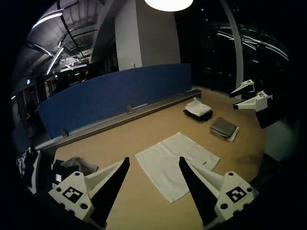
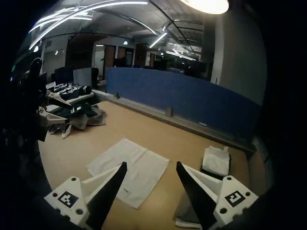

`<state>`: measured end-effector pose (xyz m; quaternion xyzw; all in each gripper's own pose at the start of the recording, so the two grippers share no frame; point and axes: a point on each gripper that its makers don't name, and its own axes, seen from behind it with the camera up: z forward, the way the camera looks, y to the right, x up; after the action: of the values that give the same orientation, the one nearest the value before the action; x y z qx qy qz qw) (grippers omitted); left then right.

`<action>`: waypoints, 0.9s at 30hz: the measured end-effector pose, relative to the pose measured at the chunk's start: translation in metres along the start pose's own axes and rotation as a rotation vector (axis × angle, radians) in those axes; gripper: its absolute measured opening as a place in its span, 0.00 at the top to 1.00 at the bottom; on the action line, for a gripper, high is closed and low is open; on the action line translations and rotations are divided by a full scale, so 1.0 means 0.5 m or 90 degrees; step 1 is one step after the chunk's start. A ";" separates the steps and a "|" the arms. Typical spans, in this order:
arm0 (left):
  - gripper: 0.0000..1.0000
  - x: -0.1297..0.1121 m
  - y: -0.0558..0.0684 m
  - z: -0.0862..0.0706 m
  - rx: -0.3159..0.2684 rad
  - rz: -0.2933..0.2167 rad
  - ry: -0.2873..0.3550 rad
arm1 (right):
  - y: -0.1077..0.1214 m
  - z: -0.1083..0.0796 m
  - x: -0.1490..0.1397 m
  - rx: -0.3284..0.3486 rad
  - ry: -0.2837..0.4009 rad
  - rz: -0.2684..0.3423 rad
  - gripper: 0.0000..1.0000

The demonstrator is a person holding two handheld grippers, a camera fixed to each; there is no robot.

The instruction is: Fold towel

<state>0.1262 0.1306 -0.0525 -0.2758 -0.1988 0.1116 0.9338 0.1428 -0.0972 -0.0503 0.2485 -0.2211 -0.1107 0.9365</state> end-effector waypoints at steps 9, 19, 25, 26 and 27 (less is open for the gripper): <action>0.04 -0.050 0.023 0.024 -0.013 0.005 -0.021 | -0.007 0.021 -0.049 -0.004 -0.026 -0.003 0.00; 0.04 -0.135 0.050 0.071 -0.034 0.014 -0.040 | -0.019 0.068 -0.125 0.000 -0.033 0.017 0.01; 0.04 -0.202 0.066 0.107 -0.047 0.027 -0.066 | -0.036 0.104 -0.183 0.009 -0.053 0.023 0.00; 0.04 -0.212 0.069 0.113 -0.049 0.028 -0.071 | -0.038 0.109 -0.193 0.010 -0.057 0.023 0.00; 0.04 -0.223 0.071 0.119 -0.051 0.029 -0.075 | -0.041 0.115 -0.203 0.011 -0.061 0.022 0.00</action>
<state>-0.0031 0.1525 -0.0612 -0.3106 -0.2516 0.1405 0.9058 0.0248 -0.1065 -0.0526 0.2471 -0.2714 -0.1041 0.9244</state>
